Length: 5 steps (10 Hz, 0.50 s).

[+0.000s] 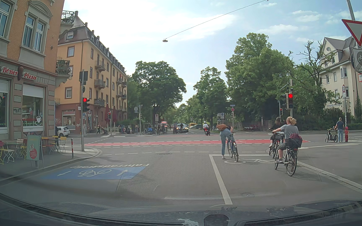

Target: Follow the waypoints while adhering to traffic rules and regulations

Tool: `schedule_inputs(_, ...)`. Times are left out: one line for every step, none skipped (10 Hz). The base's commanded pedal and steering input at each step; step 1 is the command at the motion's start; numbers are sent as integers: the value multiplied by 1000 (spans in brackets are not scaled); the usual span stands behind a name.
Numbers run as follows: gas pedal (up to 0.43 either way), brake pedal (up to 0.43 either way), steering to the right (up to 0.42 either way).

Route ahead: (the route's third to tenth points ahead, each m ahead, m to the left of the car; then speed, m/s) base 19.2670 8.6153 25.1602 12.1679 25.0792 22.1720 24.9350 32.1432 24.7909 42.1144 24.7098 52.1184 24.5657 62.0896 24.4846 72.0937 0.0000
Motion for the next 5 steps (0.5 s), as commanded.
schedule_inputs(0, 287, -14)
schedule_inputs(0, 287, -14)
schedule_inputs(0, 293, -14)
schedule_inputs(0, 287, -14)
schedule_inputs(0, 287, -14)
